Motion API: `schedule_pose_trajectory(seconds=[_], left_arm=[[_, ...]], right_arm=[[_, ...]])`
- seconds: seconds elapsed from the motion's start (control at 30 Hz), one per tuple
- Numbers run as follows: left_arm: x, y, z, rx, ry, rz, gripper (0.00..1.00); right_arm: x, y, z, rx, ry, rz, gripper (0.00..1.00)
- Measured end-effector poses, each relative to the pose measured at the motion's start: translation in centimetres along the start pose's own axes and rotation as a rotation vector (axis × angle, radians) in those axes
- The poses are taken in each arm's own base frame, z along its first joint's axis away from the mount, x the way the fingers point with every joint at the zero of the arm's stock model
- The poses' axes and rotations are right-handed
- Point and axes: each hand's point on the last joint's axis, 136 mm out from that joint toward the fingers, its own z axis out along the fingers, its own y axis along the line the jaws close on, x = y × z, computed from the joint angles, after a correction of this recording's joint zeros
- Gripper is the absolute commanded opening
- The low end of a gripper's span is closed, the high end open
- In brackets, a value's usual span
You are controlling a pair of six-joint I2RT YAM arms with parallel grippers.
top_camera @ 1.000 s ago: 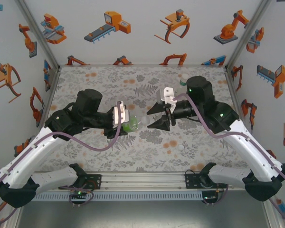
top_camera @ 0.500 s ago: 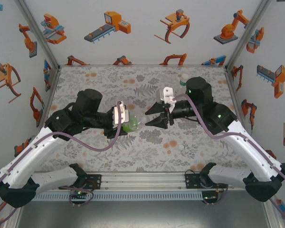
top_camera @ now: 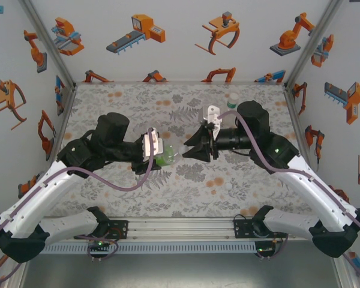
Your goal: Screw on the bottle caps
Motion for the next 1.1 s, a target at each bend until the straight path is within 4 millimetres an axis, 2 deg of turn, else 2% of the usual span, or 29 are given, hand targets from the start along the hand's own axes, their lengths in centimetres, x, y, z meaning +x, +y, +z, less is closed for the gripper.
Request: schedule_pose_trajectory(seconds=[0.2,0.3,0.43,0.57,0.73,0.9,1.1], left_arm=[[0.0,0.9,0.5,-0.045,-0.018,0.006,0.0],[-0.2,1.4,0.7,-0.066,-0.024,0.008,0.0],[0.3,1.7,1.1,-0.071,-0.005,-0.002,0.0],[1.0,1.7,1.7,-0.057,0.024,-0.017,0.0],[1.1,1.8,2.0,-0.054,0.027,-0.019,0.0],[0.9,1.9,2.0,-0.059,0.019,-0.014,0.0],[-0.3,2.0,2.0,-0.053,-0.03,0.008,0.0]], right_arm=[[0.5,-2.8,-0.7,0.187,-0.056,0.445,0.0],[1.1,-4.3,-1.1,0.275,-0.097,0.727,0.0],[3.3,-5.4,-1.4,0.351,-0.15,1.118,0.0],[5.5,-5.7,-1.6,0.407,-0.149,1.381,0.0],[6.0,-5.8,-1.7,0.441,-0.138,1.506,0.0],[5.7,-5.8,-1.9,0.456,-0.124,1.494,0.3],[3.9,-5.9,-3.2,0.483,-0.112,1.284,0.55]])
